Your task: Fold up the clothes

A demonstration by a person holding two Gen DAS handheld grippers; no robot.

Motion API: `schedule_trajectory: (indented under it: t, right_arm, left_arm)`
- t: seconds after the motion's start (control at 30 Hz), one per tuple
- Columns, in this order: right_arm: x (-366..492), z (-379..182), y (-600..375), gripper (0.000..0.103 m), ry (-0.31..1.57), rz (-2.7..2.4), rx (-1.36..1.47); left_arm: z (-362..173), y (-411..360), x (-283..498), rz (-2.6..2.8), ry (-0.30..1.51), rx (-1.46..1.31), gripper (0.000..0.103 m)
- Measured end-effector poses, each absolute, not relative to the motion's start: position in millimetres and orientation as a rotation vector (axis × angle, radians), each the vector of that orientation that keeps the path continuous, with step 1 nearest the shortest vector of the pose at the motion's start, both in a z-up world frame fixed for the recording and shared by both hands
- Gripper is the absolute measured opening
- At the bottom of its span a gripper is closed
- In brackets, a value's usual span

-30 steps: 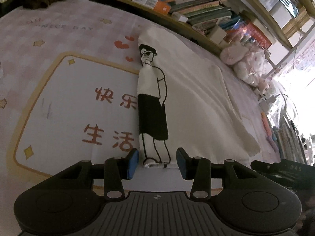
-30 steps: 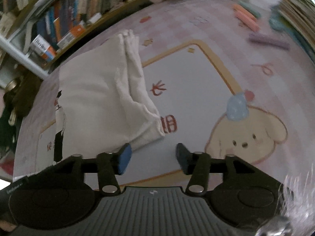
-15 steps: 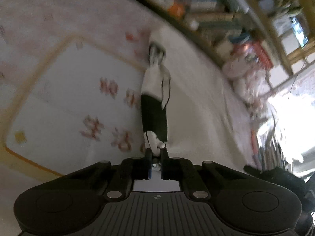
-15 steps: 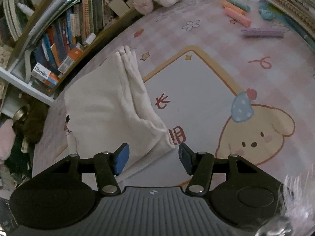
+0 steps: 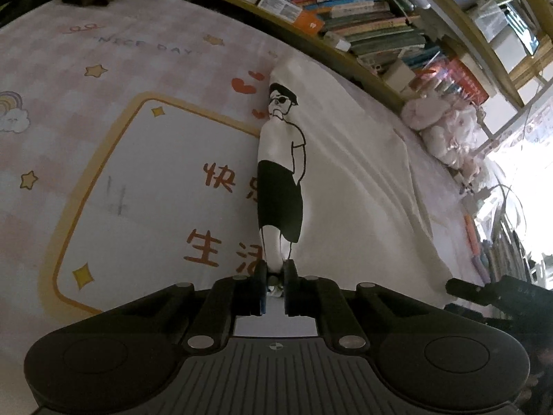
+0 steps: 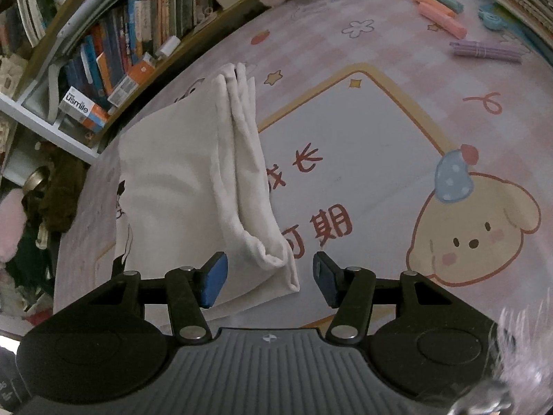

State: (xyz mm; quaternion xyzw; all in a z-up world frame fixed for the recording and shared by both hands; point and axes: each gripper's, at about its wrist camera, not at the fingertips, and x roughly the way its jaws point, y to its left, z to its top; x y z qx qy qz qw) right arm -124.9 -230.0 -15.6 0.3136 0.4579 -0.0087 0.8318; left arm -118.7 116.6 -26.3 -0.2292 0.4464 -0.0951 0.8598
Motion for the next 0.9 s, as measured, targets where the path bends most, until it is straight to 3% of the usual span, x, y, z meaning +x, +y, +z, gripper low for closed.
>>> schedule_trajectory:
  t: [0.2, 0.47, 0.53, 0.6, 0.73, 0.9]
  right_arm:
    - [-124.7, -16.5, -227.3, 0.053, 0.979, -0.022, 0.665]
    - [-120.5, -21.9, -226.5, 0.047, 0.996, -0.045, 0.681]
    - [-118.3, -22.0, -225.9, 0.046, 0.996, -0.049, 0.682]
    - [-116.5, -22.3, -225.2, 0.042, 0.997, -0.052, 0.687]
    - [-111.5, -26.3, -226.5, 0.023, 1.018, -0.029, 0.711]
    - [-108.8, -24.5, -234.8, 0.014, 1.030, 0.004, 0.791]
  left_arm:
    - [-28.1, 113.5, -121.3, -0.223, 0.949, -0.476, 0.009]
    - [-17.5, 112.3, -127.1, -0.209, 0.918, -0.382, 0.023]
    - [-8.7, 104.5, -129.3, -0.235, 0.881, -0.304, 0.037]
    - [-0.4, 92.7, -131.2, -0.276, 0.838, -0.199, 0.074]
    - [8.8, 69.4, -136.7, -0.373, 0.760, 0.014, 0.079]
    - [1.6, 41.8, -144.5, -0.482, 0.714, 0.181, 0.087]
